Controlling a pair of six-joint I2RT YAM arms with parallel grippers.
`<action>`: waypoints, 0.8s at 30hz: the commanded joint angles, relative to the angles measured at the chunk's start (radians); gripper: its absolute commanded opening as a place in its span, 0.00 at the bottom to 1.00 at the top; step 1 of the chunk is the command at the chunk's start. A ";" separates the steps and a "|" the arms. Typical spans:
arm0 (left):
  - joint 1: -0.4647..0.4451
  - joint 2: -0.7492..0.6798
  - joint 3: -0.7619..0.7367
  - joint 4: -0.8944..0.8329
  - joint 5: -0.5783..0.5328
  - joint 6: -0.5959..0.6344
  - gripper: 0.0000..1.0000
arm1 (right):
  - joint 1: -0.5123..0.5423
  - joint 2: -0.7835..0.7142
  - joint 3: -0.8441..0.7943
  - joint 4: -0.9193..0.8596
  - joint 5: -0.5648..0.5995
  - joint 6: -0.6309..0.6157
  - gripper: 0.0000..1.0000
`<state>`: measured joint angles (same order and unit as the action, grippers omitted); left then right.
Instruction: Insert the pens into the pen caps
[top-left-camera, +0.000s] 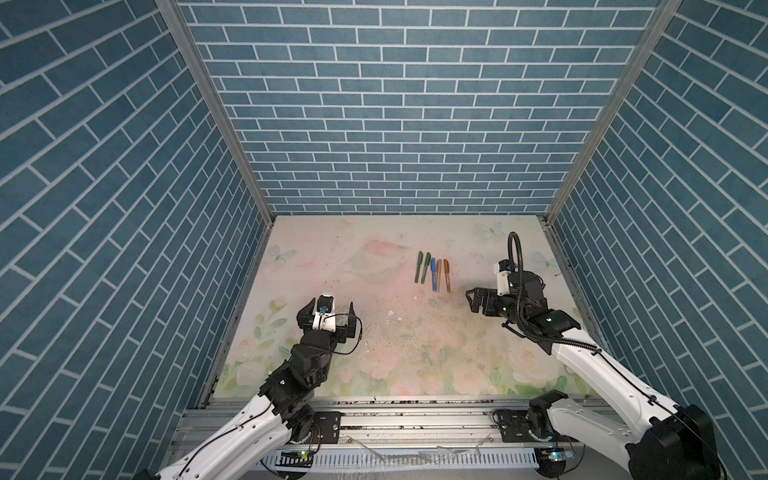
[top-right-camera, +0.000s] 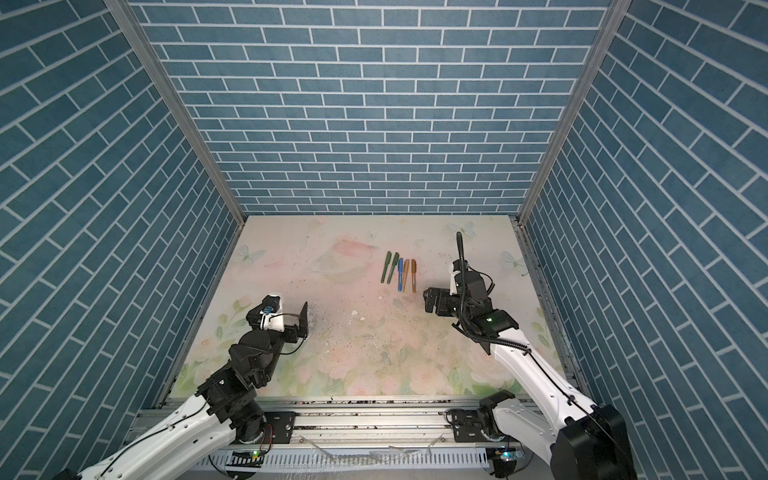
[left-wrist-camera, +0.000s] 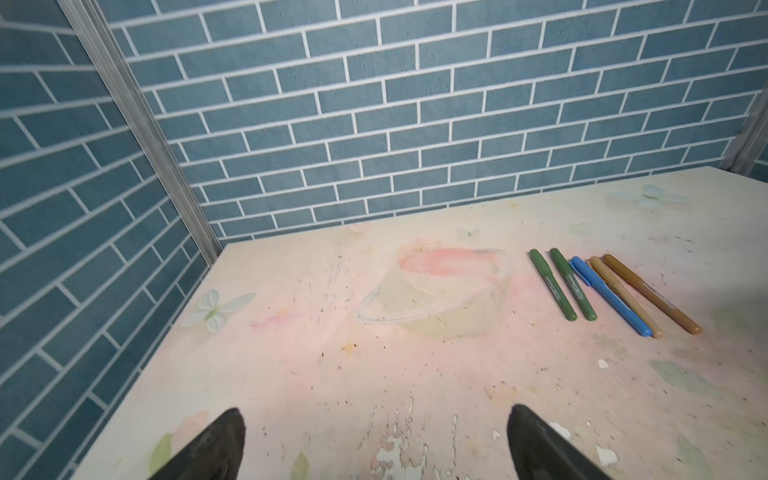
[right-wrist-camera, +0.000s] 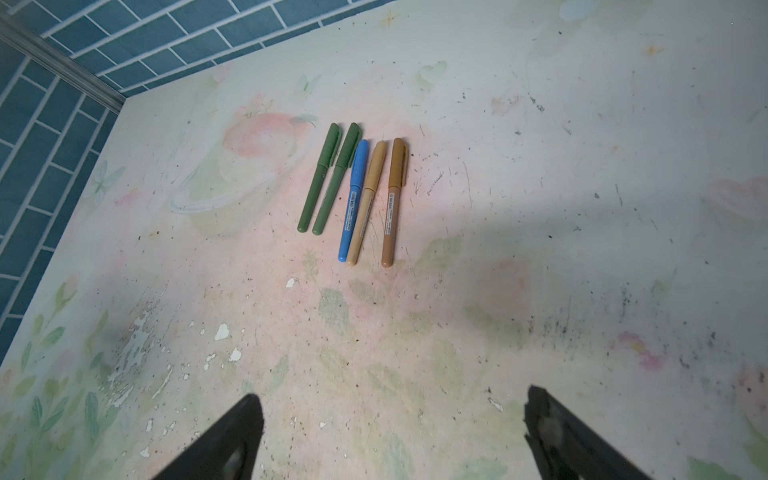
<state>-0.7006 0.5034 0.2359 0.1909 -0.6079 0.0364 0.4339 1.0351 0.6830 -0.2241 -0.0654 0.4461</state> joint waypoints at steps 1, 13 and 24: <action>0.068 0.078 -0.003 0.229 -0.046 0.164 1.00 | 0.005 0.018 0.015 0.056 -0.004 -0.037 0.99; 0.520 0.623 -0.013 0.590 0.317 0.075 1.00 | 0.004 -0.064 -0.039 0.063 0.008 -0.192 0.99; 0.610 1.003 0.094 0.759 0.480 0.080 1.00 | 0.003 -0.080 -0.067 0.094 0.021 -0.253 0.99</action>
<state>-0.1120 1.5166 0.2836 0.9352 -0.2028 0.1246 0.4339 0.9512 0.6067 -0.1490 -0.0612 0.2489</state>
